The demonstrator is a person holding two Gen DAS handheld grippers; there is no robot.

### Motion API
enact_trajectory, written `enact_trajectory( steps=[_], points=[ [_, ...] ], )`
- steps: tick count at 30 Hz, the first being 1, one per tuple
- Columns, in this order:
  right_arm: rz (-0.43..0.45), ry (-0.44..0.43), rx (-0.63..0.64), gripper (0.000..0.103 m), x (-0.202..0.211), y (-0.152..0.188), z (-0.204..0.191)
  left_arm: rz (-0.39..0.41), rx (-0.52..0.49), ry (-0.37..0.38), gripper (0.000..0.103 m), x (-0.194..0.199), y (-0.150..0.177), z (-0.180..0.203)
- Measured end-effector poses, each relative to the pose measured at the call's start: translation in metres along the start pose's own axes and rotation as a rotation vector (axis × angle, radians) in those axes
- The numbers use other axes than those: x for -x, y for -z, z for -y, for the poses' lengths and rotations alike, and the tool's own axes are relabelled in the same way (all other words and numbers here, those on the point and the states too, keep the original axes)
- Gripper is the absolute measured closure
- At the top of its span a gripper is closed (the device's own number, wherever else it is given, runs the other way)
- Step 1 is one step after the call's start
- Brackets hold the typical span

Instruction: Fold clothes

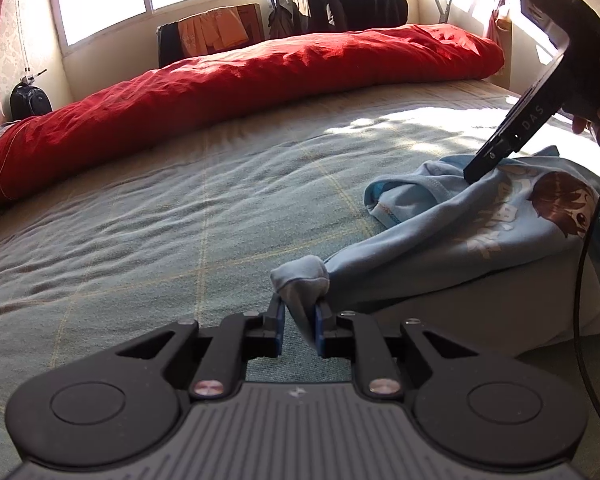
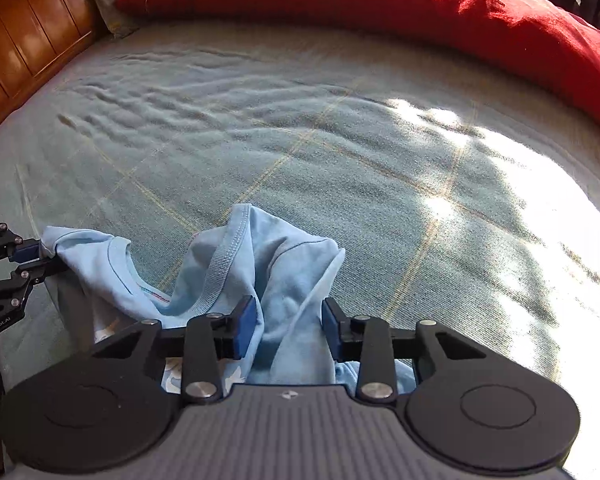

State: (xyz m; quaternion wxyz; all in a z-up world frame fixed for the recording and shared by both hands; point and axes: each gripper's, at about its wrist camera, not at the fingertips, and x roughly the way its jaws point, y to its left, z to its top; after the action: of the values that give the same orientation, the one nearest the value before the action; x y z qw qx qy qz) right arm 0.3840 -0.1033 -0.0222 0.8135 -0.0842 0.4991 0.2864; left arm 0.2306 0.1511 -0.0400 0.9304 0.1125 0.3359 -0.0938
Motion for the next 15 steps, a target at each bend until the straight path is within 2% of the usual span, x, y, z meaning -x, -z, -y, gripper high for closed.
enact_trajectory(
  steps=[6,13,15],
  points=[
    [0.017,0.004,-0.047,0.056,0.011,0.005,0.010,-0.005,0.015,-0.002,0.082,0.003,0.000,-0.002],
    [0.069,0.048,-0.005,0.033,0.043,0.023,0.000,-0.009,0.033,0.000,0.081,0.009,-0.001,-0.001],
    [0.094,0.075,0.043,0.032,0.058,0.029,-0.009,-0.011,0.033,0.001,0.081,0.012,-0.001,0.001]
  ],
)
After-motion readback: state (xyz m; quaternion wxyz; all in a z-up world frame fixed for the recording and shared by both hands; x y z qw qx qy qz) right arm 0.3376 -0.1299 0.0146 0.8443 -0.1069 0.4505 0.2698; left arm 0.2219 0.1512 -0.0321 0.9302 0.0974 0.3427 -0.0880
